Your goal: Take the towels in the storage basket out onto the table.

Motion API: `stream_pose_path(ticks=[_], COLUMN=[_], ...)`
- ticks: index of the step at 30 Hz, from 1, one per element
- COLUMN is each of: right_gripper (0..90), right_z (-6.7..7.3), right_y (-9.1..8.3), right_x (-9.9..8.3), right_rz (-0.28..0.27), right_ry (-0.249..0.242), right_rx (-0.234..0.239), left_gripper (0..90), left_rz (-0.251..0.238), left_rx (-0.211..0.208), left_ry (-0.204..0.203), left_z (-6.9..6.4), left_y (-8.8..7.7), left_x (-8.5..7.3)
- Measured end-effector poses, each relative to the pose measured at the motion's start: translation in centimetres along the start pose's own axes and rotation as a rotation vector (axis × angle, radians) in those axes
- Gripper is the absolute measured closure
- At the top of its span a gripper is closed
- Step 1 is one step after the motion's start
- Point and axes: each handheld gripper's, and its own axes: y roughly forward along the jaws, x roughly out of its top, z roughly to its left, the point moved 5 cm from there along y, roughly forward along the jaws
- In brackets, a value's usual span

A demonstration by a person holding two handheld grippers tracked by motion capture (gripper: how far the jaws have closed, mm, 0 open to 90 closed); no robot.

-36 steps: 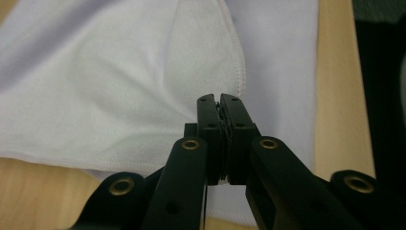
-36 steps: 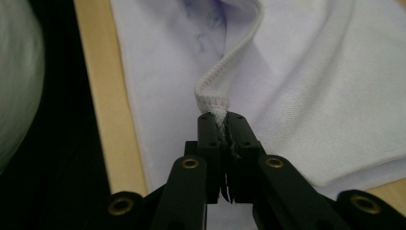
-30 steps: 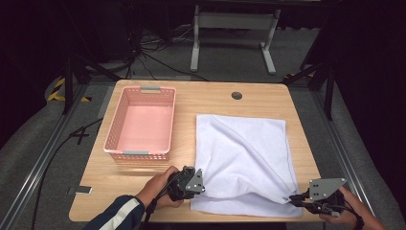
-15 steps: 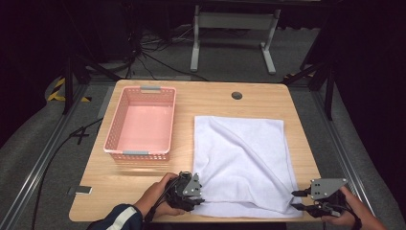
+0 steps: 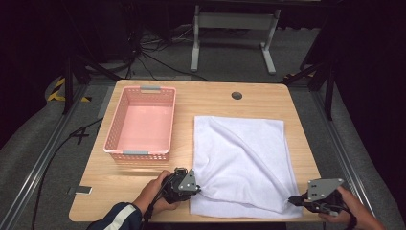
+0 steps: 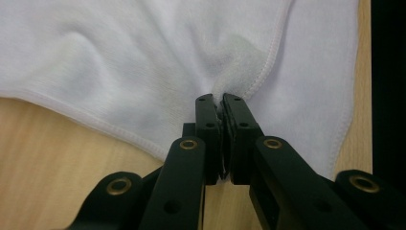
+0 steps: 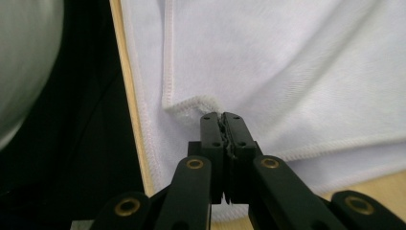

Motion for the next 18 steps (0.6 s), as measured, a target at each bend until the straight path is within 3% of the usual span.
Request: stream_pose_path(ticks=[2, 4, 7, 9, 11, 12, 14, 15, 16, 18], right_gripper=[89.2, 89.2, 89.2, 89.0, 87.5, 84.0, 77.1, 72.5, 62.5, 61.3], right_z=[-0.1, 0.1, 0.6, 0.9, 1.2, 1.2, 1.1, 1.2, 0.9, 0.0], right_y=[-1.0, -1.6, -1.6, -1.3, -0.9, -0.7, -0.1, 0.1, 0.2, 0.0], right_x=[-0.1, -0.5, -1.0, -1.3, -1.7, -1.9, -2.4, -2.6, -2.6, -2.0], right_rz=[-0.023, -0.011, 0.015, 0.058, 0.096, 0.117, 0.172, 0.193, 0.185, 0.112], right_ry=[0.010, 0.007, -0.005, -0.022, -0.021, -0.017, 0.003, -0.017, -0.018, 0.033], right_rx=[-0.006, 0.000, 0.072, 0.108, 0.158, 0.166, 0.209, 0.200, 0.173, 0.120], left_gripper=[85.9, 85.7, 85.4, 84.6, 75.1, 69.3, 57.6, 55.4, 50.7, 49.7], left_rz=[-0.038, -0.063, -0.021, 0.025, 0.079, 0.099, 0.119, 0.095, 0.073, 0.006], left_rx=[0.011, -0.009, -0.093, -0.121, -0.192, -0.184, -0.206, -0.193, -0.153, -0.103], left_ry=[0.003, 0.028, 0.084, 0.088, 0.072, 0.065, 0.020, -0.003, -0.028, -0.085], left_z=[0.0, -0.4, -1.8, -2.7, -3.4, -3.5, -3.6, -3.5, -3.1, -2.2], left_y=[-1.1, -1.9, -1.7, -0.7, 0.2, 0.7, 1.1, 1.2, 1.1, 0.6], left_x=[0.7, 1.3, 1.2, 0.7, -0.2, -0.5, -1.2, -1.2, -1.2, -0.9])
